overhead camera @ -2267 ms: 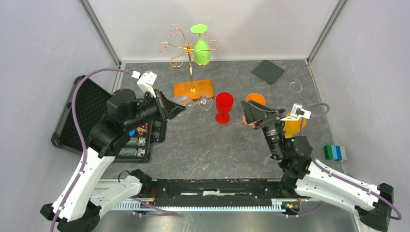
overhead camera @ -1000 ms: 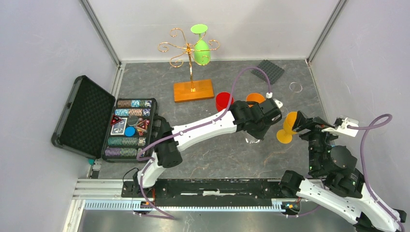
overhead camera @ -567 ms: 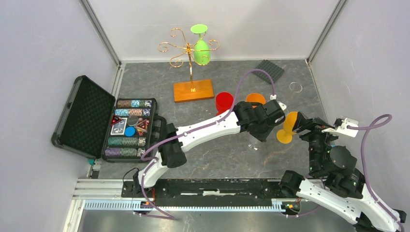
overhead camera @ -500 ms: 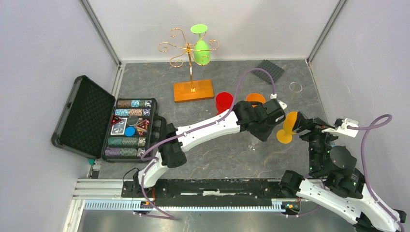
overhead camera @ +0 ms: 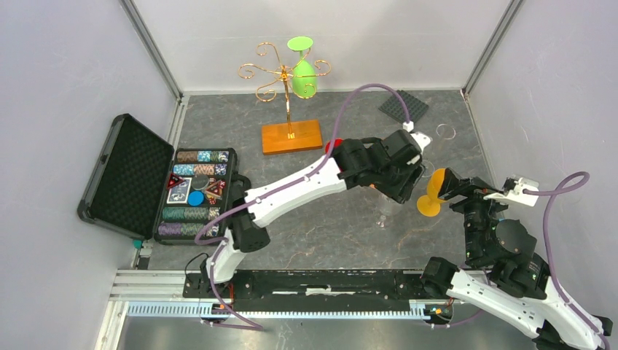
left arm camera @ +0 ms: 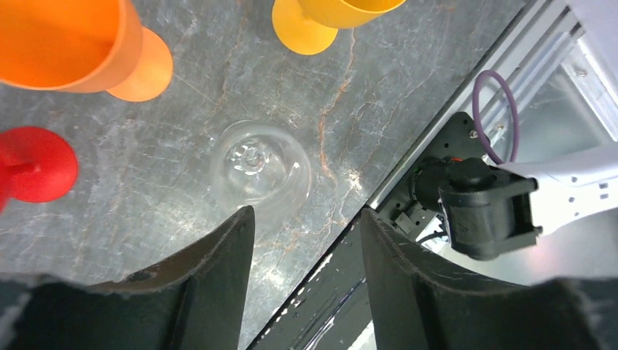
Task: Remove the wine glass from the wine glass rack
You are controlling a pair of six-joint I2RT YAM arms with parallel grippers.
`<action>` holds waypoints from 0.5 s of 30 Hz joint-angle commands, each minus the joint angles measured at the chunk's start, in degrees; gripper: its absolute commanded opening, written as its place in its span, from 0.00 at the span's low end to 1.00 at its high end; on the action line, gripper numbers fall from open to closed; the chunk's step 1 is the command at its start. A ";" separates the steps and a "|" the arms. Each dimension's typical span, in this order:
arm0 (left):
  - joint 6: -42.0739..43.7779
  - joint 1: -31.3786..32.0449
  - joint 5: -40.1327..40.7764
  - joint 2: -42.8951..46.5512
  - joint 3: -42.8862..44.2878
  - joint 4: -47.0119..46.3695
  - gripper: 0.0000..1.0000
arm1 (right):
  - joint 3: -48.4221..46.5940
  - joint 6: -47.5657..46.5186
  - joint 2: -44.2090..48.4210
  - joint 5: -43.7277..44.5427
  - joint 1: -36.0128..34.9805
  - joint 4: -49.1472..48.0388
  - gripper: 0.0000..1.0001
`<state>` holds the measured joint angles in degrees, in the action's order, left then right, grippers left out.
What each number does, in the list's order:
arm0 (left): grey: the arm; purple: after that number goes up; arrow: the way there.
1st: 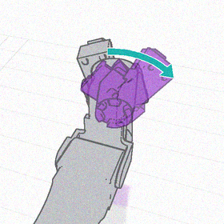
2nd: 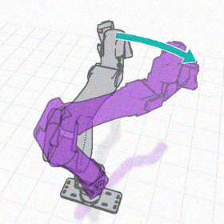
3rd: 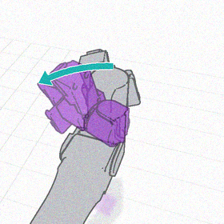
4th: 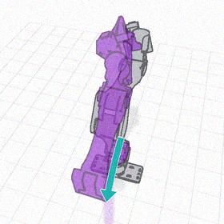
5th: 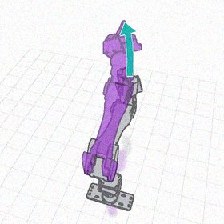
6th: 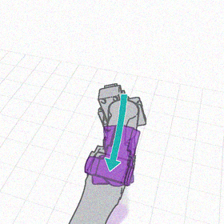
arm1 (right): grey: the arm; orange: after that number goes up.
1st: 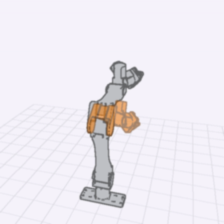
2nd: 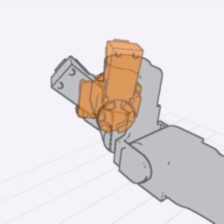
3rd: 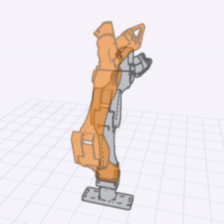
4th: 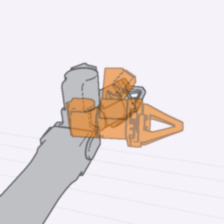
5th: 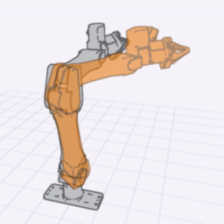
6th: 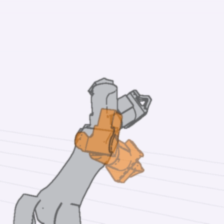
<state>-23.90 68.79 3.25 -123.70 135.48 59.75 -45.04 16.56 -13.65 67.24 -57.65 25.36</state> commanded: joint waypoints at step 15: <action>8.66 -18.65 8.86 24.82 -4.26 -16.58 0.82 | -4.17 2.03 -12.73 -13.38 -0.27 -8.07 0.78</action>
<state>-16.03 55.72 8.86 -99.29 128.33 47.72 -46.44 18.22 -20.73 58.94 -57.65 21.08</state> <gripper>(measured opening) 0.812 0.785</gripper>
